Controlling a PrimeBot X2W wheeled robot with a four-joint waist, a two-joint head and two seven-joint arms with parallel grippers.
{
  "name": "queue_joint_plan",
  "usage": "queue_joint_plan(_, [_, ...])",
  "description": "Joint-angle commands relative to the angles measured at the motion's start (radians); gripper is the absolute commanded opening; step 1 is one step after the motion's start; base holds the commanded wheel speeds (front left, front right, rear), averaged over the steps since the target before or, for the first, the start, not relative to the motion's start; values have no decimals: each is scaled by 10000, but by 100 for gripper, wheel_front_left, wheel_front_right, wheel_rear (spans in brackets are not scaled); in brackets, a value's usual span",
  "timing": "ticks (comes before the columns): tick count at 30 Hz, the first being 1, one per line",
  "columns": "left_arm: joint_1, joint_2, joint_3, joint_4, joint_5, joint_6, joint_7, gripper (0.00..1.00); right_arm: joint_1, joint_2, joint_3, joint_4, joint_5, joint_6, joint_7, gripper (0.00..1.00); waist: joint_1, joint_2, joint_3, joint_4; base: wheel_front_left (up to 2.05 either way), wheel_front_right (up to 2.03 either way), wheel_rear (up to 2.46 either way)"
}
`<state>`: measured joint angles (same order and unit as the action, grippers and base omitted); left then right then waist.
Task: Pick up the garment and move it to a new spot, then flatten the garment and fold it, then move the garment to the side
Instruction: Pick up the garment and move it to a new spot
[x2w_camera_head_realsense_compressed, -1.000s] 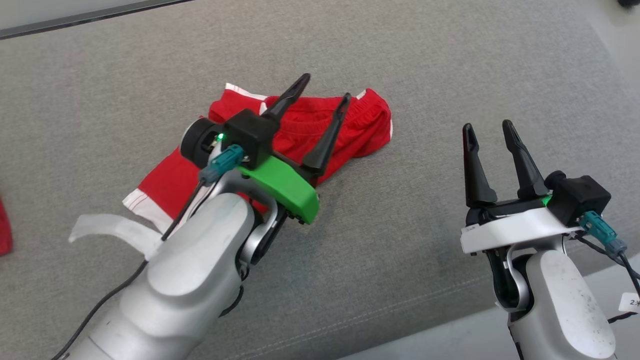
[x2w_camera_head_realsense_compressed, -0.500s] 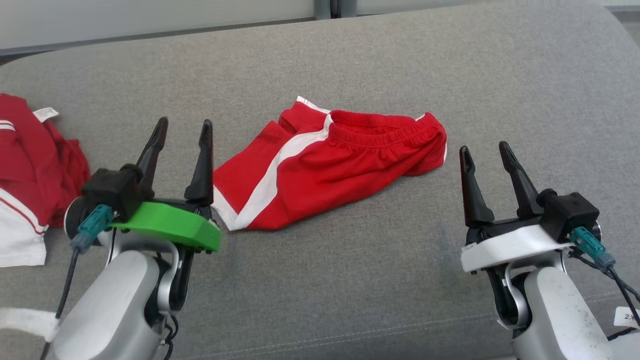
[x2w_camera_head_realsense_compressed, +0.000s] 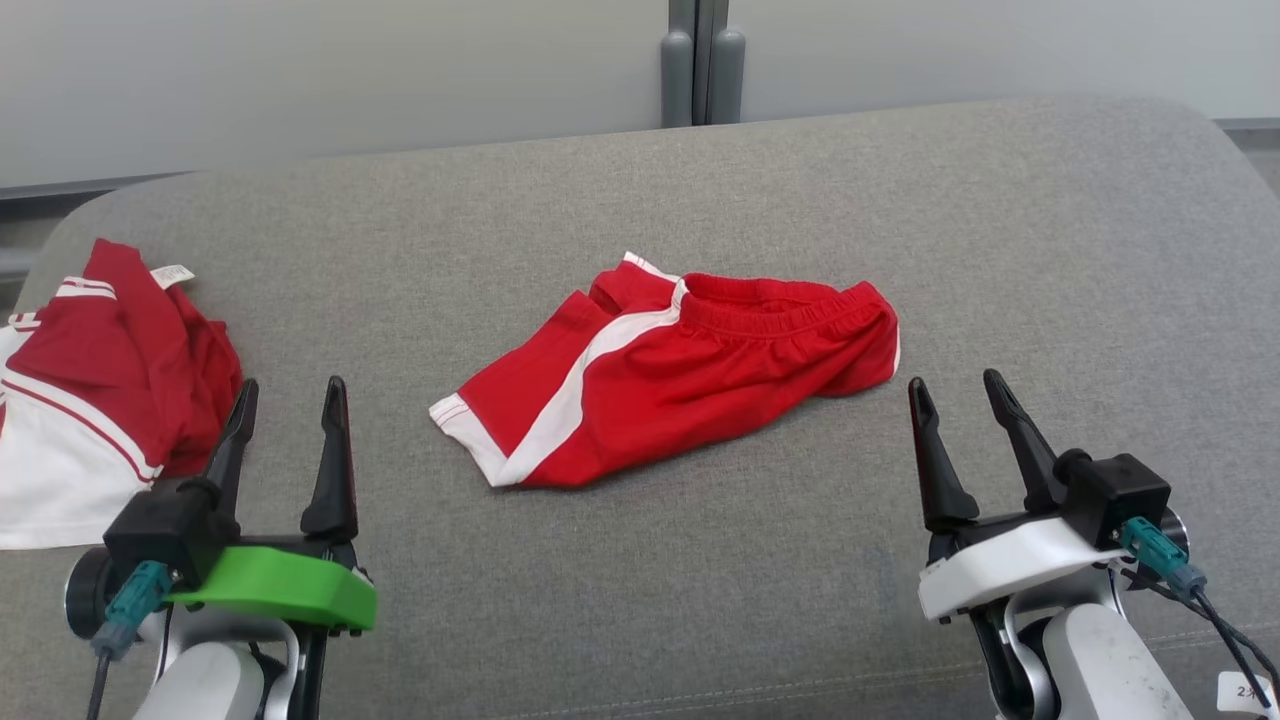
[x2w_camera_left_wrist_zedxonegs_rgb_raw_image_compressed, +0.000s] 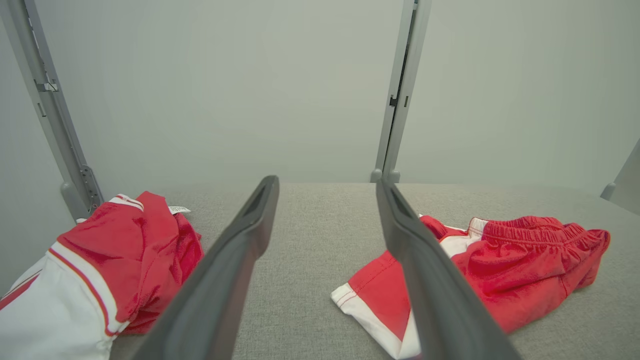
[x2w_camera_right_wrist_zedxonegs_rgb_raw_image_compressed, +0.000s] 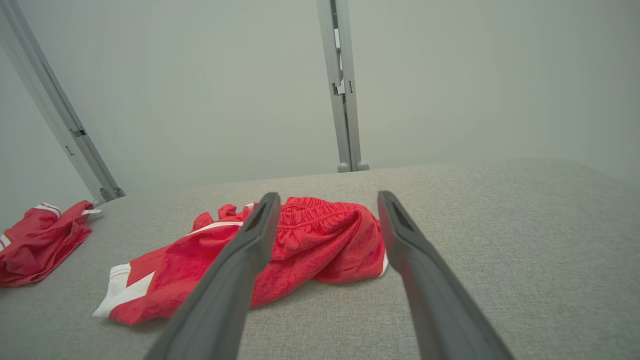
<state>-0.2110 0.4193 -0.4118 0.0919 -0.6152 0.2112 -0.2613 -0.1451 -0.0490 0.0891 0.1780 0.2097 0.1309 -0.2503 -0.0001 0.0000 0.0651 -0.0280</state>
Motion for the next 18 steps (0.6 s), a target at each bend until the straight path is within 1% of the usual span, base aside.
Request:
queue_joint_plan(1, [381, -104, 153, 5, 140, -117, -33, 100, 205, -24, 54, -22, -61, -3, 60, 100, 1, 0, -282, 16, 0, 0, 0])
queue_joint_plan(4, [853, -215, 350, 19, 437, -290, -35, 100, 419, -26, 97, -96, -89, -3, 153, 100, 1, 0, -517, -2, 0, 0, 0])
queue_joint_plan(9, [1477, -387, 678, 166, 680, -410, -34, 100, 801, -26, 99, -283, -131, -3, 306, 100, 1, 0, -742, -15, 0, 0, 0])
queue_joint_plan(18, [1831, -565, 1018, 280, 959, -569, -35, 100, 1175, -26, 76, -585, -106, -3, 548, 100, 1, 0, -797, -34, 0, 0, 0])
